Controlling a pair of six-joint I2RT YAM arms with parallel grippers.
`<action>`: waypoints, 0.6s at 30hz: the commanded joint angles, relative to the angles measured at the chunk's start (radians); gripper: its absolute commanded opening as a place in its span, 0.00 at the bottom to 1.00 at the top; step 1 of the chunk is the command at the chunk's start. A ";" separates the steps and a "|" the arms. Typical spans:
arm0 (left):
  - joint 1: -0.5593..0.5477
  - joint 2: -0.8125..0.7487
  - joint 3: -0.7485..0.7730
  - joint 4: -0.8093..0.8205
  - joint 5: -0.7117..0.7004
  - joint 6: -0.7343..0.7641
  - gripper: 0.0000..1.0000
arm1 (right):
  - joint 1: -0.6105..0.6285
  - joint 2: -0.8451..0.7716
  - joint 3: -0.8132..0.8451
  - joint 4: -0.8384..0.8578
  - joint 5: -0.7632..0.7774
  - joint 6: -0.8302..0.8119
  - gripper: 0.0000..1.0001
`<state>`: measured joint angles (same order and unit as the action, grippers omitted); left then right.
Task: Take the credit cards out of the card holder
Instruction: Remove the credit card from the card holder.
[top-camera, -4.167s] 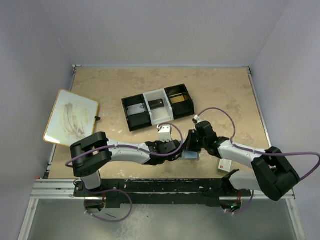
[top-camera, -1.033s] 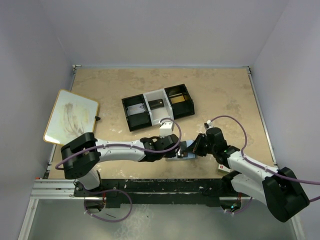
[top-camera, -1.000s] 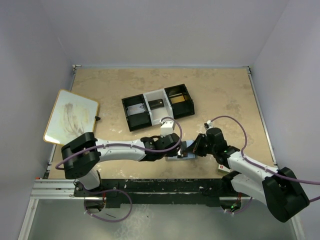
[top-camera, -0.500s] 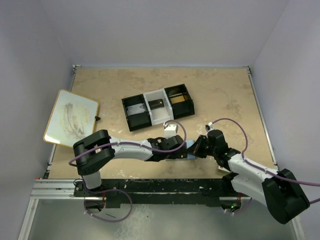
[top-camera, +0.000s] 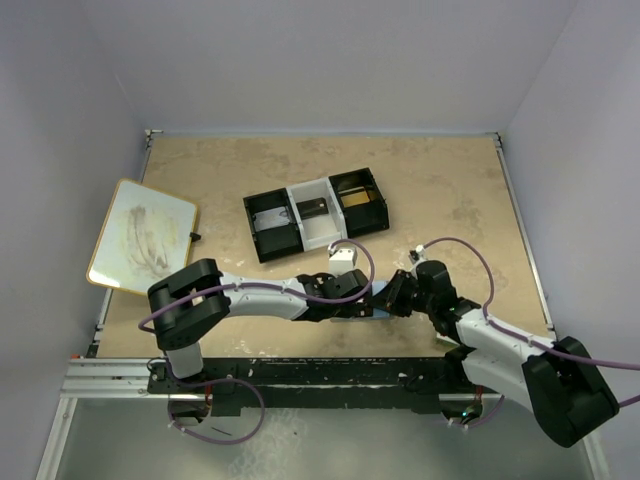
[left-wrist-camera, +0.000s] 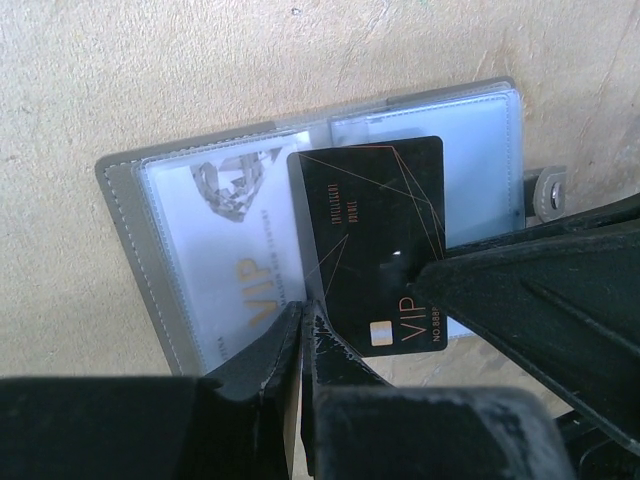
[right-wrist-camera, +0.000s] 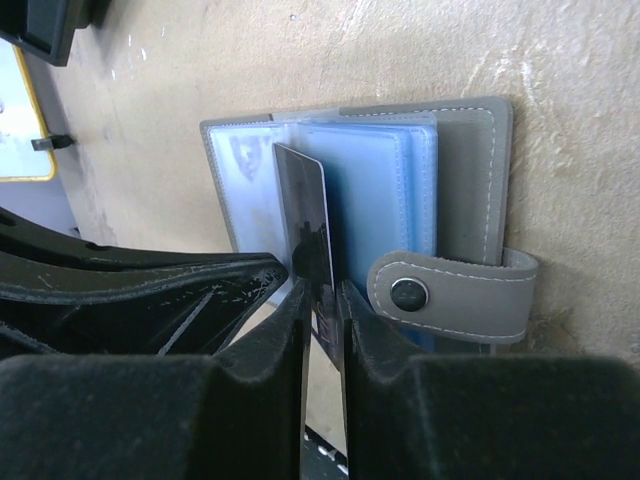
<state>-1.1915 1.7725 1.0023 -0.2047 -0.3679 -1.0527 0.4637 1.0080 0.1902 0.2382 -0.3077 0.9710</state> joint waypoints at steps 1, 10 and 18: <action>0.001 0.014 0.021 -0.063 -0.027 0.025 0.00 | -0.006 0.020 -0.011 0.102 -0.054 0.019 0.20; 0.001 0.011 0.010 -0.054 -0.027 0.024 0.00 | -0.007 0.101 -0.009 0.203 -0.073 0.010 0.07; 0.018 -0.049 -0.050 -0.052 -0.081 -0.027 0.00 | -0.007 -0.063 0.070 -0.087 0.121 -0.072 0.00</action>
<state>-1.1915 1.7676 0.9974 -0.2165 -0.3954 -1.0626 0.4633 1.0218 0.2111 0.2829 -0.2996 0.9550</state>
